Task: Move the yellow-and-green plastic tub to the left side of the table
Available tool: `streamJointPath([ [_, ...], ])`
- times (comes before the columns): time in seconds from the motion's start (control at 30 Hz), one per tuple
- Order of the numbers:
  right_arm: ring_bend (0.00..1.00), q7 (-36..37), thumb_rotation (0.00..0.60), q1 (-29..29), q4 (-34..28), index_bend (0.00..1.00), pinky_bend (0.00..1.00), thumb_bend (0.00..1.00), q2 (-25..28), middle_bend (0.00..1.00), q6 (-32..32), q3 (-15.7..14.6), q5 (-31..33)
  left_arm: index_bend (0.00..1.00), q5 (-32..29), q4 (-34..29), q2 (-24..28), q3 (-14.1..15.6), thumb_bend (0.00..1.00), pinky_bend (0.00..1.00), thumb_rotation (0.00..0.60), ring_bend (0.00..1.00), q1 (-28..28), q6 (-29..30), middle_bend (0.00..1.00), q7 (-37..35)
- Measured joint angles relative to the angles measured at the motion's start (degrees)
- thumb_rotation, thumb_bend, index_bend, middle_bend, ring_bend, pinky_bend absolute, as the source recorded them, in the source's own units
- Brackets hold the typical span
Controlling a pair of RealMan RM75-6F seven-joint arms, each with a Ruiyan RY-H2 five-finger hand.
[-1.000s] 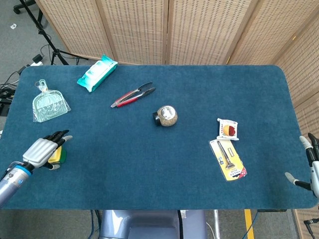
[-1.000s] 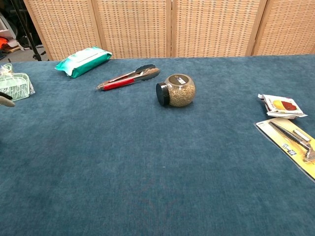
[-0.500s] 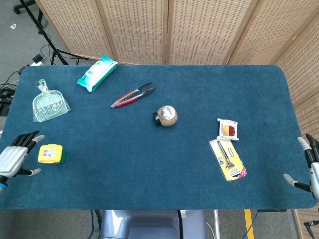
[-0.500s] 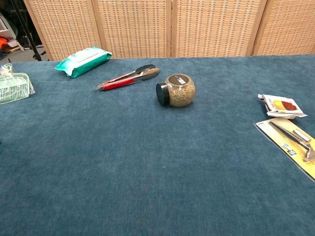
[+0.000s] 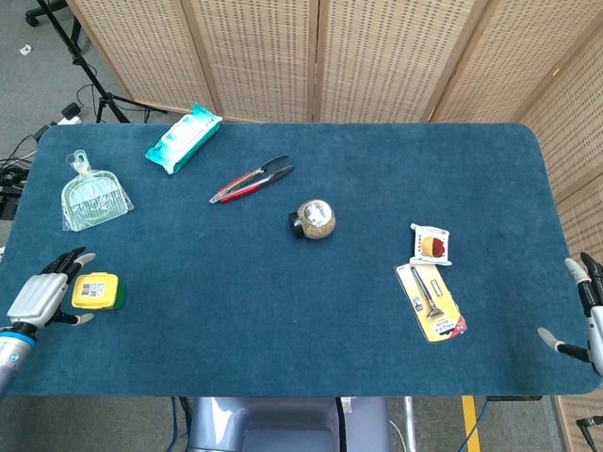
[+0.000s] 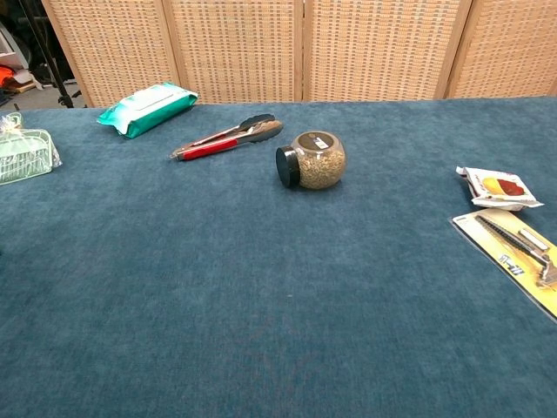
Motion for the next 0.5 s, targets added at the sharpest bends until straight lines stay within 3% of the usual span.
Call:
streamJointPath([
  [0.13, 0.0, 0.1, 0.6, 0.0, 0.0, 0.0, 0.0, 0.0, 0.0, 0.0, -0.1, 0.0, 0.1, 0.43, -0.5, 0.9, -1.3, -0.7, 0.03, 0.33, 0.6, 0.32, 0.0, 0.1, 0.28, 0.5],
  [0.2, 0.0, 0.1, 0.6, 0.1, 0.0, 0.0, 0.0, 0.0, 0.0, 0.0, -0.2, 0.0, 0.1, 0.5, -0.4, 1.2, -1.8, -0.8, 0.1, 0.36, 0.6, 0.37, 0.0, 0.2, 0.33, 0.8],
  [0.3, 0.0, 0.1, 0.6, 0.1, 0.0, 0.0, 0.0, 0.0, 0.1, 0.0, -0.2, 0.0, 0.1, 0.54, 0.0, 1.4, -2.3, -1.0, 0.21, 0.37, 0.6, 0.39, 0.0, 0.6, 0.36, 1.3],
  [0.5, 0.0, 0.2, 0.6, 0.2, 0.0, 0.0, 0.0, 0.0, 0.1, 0.0, -0.6, -0.1, 0.2, 0.55, 0.6, 1.0, -1.7, -1.0, 0.33, 0.37, 0.6, 0.4, 0.2, 1.2, 0.37, 1.5],
])
